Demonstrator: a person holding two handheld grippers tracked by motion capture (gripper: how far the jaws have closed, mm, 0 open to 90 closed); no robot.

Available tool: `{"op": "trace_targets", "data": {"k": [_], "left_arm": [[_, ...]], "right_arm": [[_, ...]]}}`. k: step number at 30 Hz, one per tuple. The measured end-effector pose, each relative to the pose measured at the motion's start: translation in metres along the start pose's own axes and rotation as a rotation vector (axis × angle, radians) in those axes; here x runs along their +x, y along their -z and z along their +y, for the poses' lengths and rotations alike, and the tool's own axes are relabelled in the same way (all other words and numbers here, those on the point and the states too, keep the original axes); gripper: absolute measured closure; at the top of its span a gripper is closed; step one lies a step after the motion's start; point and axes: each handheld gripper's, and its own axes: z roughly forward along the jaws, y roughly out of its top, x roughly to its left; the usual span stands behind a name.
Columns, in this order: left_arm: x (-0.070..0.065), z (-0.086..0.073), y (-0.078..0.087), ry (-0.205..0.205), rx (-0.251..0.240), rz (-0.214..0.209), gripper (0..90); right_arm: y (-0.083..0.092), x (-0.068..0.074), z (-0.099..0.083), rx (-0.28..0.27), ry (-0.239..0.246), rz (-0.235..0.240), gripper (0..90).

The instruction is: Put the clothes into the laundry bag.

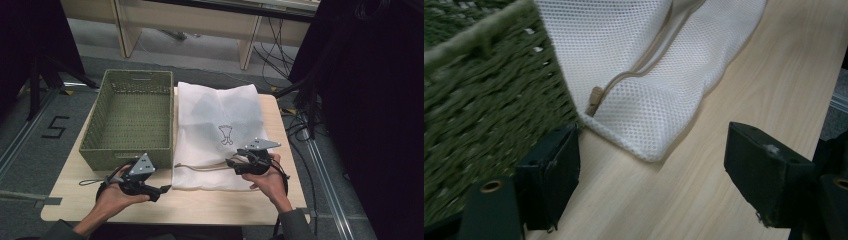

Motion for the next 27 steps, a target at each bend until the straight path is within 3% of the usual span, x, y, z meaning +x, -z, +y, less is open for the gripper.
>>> {"op": "trace_targets", "data": {"k": [6, 11, 12, 14, 18, 19, 23, 27], "left_arm": [[0.005, -0.008, 0.012, 0.039, -0.006, 0.008, 17.6], [0.006, -0.013, 0.018, 0.022, 0.009, 0.011, 16.5], [0.005, -0.015, 0.018, 0.033, 0.004, 0.005, 16.5], [0.005, -0.018, 0.024, 0.004, 0.021, 0.018, 16.5], [0.003, -0.023, 0.029, 0.006, 0.022, 0.018, 17.0], [0.002, -0.024, 0.030, 0.024, 0.018, 0.014, 17.1], [0.001, -0.026, 0.034, 0.012, 0.024, 0.028, 17.1], [0.002, -0.028, 0.039, 0.028, 0.013, 0.043, 17.3]], "right_arm": [[-0.003, 0.006, -0.005, 0.005, 0.025, 0.007, 37.2], [-0.006, 0.010, -0.015, 0.039, 0.032, 0.005, 35.8], [-0.006, 0.013, -0.018, 0.045, 0.010, 0.013, 35.4], [-0.005, 0.016, -0.022, 0.051, 0.016, 0.019, 34.8], [0.002, 0.024, -0.031, 0.071, -0.006, 0.021, 33.9], [0.003, 0.024, -0.033, 0.065, 0.019, 0.030, 33.6], [0.012, 0.032, -0.044, 0.081, 0.010, 0.021, 32.2], [0.019, 0.038, -0.054, 0.110, 0.010, 0.014, 31.2]]}}
